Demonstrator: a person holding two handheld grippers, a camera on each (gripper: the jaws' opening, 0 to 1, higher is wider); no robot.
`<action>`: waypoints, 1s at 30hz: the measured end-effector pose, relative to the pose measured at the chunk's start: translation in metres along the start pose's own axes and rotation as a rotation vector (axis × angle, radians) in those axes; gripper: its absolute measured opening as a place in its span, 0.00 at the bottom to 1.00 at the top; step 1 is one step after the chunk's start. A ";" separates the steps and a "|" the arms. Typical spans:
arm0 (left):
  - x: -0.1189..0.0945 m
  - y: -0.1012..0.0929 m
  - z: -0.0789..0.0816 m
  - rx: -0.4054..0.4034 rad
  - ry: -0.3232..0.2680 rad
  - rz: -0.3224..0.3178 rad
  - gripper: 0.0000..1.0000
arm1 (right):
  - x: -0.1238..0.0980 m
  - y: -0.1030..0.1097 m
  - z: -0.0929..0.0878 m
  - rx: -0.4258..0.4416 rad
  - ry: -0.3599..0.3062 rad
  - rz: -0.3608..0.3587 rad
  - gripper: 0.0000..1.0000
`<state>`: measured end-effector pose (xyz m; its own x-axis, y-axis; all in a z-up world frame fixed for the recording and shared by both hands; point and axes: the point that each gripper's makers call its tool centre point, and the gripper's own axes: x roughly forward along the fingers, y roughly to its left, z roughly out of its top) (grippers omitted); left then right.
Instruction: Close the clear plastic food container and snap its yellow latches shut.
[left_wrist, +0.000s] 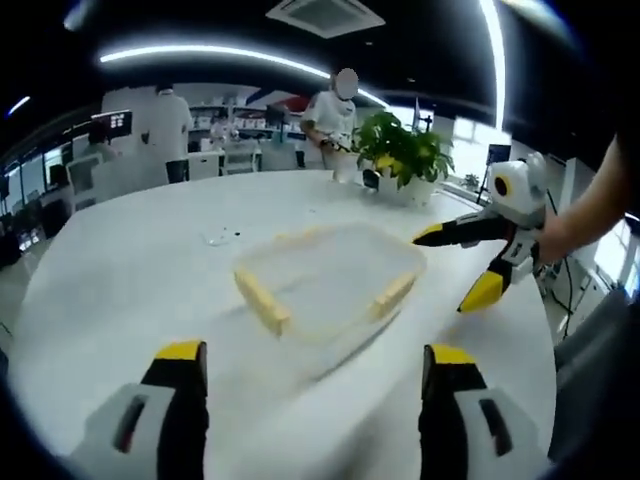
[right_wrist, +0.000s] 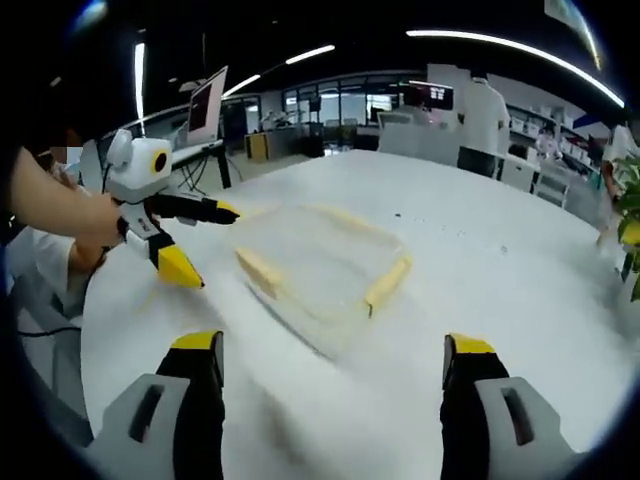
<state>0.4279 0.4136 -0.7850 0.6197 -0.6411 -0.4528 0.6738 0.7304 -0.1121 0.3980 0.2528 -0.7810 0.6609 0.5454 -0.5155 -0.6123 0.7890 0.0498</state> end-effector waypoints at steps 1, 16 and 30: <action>-0.004 0.001 0.000 -0.005 -0.006 0.007 0.86 | -0.003 -0.004 0.003 0.014 -0.018 -0.029 0.87; -0.063 0.008 -0.013 -0.122 -0.057 0.107 0.81 | -0.060 -0.004 0.009 0.111 -0.078 -0.104 0.80; -0.139 -0.014 -0.022 -0.224 -0.125 0.175 0.80 | -0.128 0.005 -0.007 0.265 -0.151 -0.167 0.77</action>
<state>0.3239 0.4973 -0.7397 0.7724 -0.5149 -0.3719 0.4558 0.8571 -0.2401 0.3075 0.1849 -0.7208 0.8114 0.4227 -0.4036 -0.3693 0.9061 0.2064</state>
